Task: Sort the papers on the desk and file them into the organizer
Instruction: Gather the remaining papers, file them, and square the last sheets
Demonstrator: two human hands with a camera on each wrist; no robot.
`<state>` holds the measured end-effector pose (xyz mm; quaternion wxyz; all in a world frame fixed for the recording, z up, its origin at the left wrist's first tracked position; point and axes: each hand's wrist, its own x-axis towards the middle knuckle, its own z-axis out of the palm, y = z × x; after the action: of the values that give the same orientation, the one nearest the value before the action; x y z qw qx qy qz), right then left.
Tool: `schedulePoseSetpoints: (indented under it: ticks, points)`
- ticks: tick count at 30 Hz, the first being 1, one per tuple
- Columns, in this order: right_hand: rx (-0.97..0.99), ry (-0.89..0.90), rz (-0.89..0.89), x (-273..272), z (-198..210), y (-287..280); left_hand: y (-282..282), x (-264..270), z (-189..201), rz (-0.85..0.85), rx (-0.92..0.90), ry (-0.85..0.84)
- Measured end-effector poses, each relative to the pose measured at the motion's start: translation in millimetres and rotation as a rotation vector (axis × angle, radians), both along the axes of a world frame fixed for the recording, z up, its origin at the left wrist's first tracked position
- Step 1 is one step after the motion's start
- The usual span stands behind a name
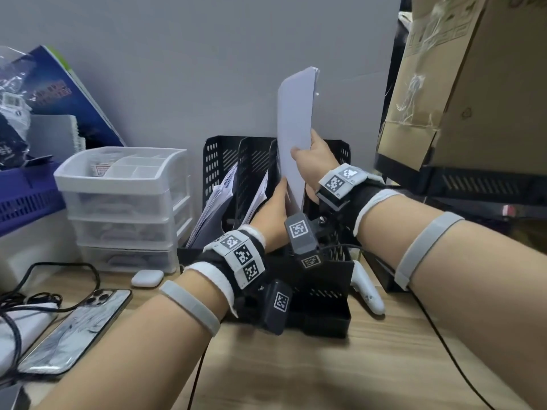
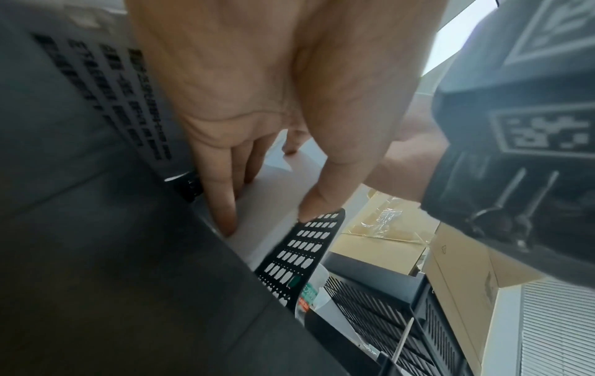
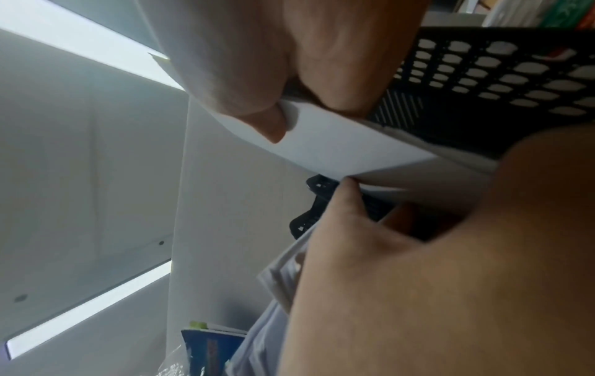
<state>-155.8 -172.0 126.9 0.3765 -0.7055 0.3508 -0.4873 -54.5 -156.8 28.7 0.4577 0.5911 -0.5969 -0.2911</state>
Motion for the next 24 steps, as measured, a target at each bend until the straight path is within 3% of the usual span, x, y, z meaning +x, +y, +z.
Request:
schedulePoseSetpoints:
  ticks: [2, 5, 8, 12, 16, 18, 20, 24]
  points:
    - [0.020, 0.013, 0.002, 1, -10, -1, 1, 4, -5, 0.022, 0.008, -0.105]
    - [0.073, 0.170, 0.032, -3, -28, 2, 10, 5, -15, 0.117, 0.042, -0.363]
    - [0.062, 0.334, 0.101, -5, -46, 4, 15, 2, -20, 0.200, 0.074, -0.455]
    - [0.063, 0.487, 0.115, -5, -56, 5, 23, -2, -17, 0.278, 0.007, -0.391]
    - [0.190, 0.455, 0.222, -19, -58, 20, 41, -11, -10, 0.399, -0.150, -0.219]
    - [0.250, 0.346, 0.251, -38, -57, 28, 53, -28, -3, 0.411, -0.261, -0.152]
    - [0.290, 0.234, 0.210, -69, -54, 38, 61, -53, 1, 0.340, -0.319, -0.132]
    - [0.274, 0.229, 0.054, -145, -52, 50, 58, -111, 5, 0.061, -0.300, -0.067]
